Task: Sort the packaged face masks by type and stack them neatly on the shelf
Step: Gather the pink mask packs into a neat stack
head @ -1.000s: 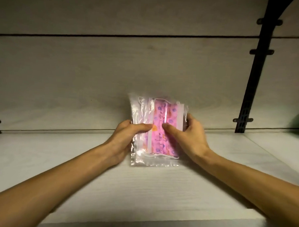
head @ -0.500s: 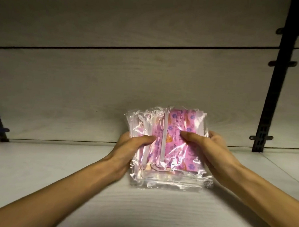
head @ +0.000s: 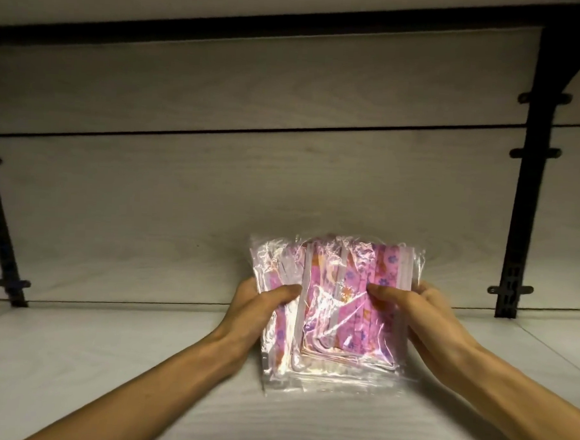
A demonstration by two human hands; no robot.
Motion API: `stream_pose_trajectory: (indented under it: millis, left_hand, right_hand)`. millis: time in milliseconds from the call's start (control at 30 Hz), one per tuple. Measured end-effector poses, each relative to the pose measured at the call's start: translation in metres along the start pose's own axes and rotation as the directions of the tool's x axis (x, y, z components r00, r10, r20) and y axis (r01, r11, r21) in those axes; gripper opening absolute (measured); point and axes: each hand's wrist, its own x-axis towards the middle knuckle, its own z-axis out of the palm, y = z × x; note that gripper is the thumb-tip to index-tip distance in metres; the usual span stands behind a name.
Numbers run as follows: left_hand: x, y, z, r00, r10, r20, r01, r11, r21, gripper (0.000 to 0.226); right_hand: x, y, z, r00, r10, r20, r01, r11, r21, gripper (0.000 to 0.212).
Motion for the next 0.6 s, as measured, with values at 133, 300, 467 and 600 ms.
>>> stream_pose_trajectory:
  millis: [133, 300, 467, 600]
  left_hand:
    - [0.000, 0.005, -0.001, 1.000, -0.012, -0.009, 0.011, 1.000, -0.027, 0.027]
    - [0.003, 0.007, -0.005, 0.999, 0.004, -0.043, -0.005, 0.999, -0.044, 0.023]
    - [0.005, 0.009, -0.008, 0.997, 0.039, -0.061, -0.040, 0.999, -0.024, 0.020]
    - [0.004, 0.011, -0.008, 0.997, 0.053, -0.052, -0.055, 0.998, -0.030, 0.029]
  right_hand:
    - [0.000, -0.002, 0.001, 1.000, -0.004, -0.011, 0.004, 1.000, 0.030, 0.003]
    - [0.000, -0.003, -0.002, 0.999, 0.009, -0.042, -0.007, 0.999, 0.031, 0.012]
    - [0.000, -0.007, -0.004, 0.999, 0.015, -0.050, -0.016, 1.000, -0.011, 0.028]
    - [-0.001, -0.011, -0.006, 0.995, 0.099, 0.006, -0.098, 0.995, -0.022, 0.027]
